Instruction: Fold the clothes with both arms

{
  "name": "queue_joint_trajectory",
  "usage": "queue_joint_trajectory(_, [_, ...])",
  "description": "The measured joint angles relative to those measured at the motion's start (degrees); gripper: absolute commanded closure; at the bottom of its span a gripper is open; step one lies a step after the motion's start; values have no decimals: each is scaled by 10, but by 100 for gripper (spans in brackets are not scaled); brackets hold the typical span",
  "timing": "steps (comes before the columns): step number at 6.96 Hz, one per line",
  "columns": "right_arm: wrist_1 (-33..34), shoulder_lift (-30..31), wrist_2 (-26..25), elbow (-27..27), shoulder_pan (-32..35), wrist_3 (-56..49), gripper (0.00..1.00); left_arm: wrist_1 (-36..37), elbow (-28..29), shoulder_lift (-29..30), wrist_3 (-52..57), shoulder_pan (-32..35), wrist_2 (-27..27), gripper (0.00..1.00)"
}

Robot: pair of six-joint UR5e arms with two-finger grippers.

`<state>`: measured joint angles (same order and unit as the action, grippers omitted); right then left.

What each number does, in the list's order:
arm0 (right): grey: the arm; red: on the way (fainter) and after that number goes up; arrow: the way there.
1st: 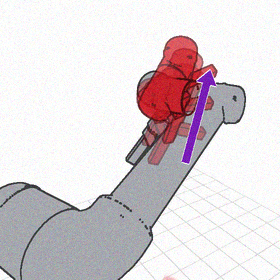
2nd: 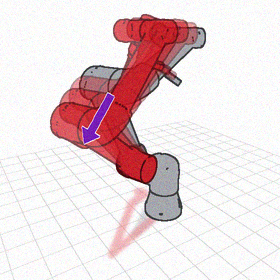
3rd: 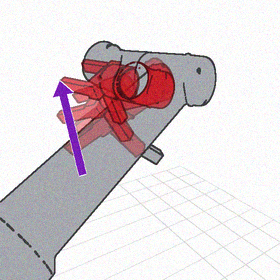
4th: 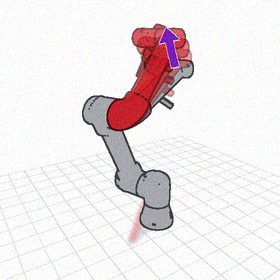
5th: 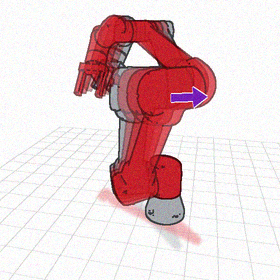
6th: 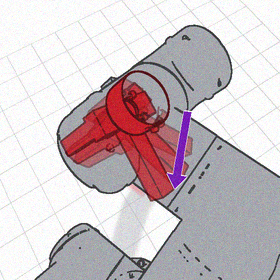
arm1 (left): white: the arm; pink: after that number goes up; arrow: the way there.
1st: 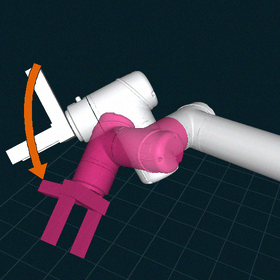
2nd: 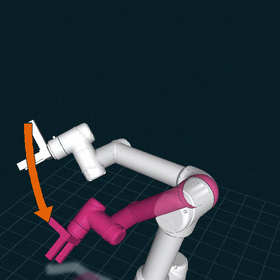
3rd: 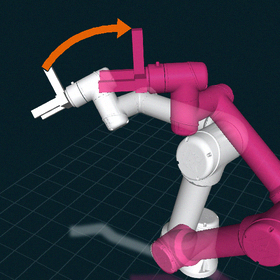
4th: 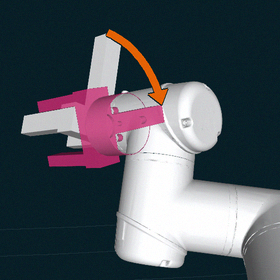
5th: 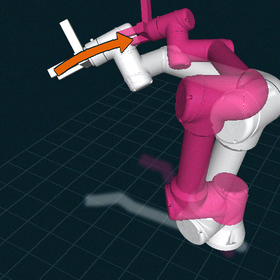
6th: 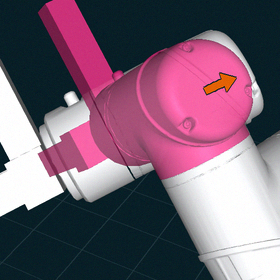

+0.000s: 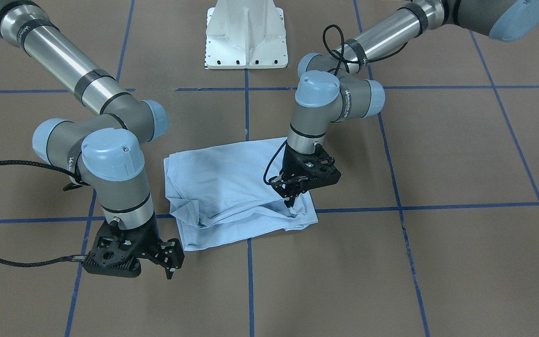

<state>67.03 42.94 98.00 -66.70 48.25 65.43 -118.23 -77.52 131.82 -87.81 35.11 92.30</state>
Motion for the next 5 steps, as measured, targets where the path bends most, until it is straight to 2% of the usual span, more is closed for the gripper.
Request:
queue_joint_trajectory(2, [0,1,0,-1,0,0,0,2,15,-7,14,29,-3,100])
queue_joint_trajectory(3, [-1,1,0,-1,-1,0,0,2,27,-6,20,36,-4,1])
queue_joint_trajectory(5, [-5,0,0,-4,-2,2,0,0,22,-7,64,40,-1,0])
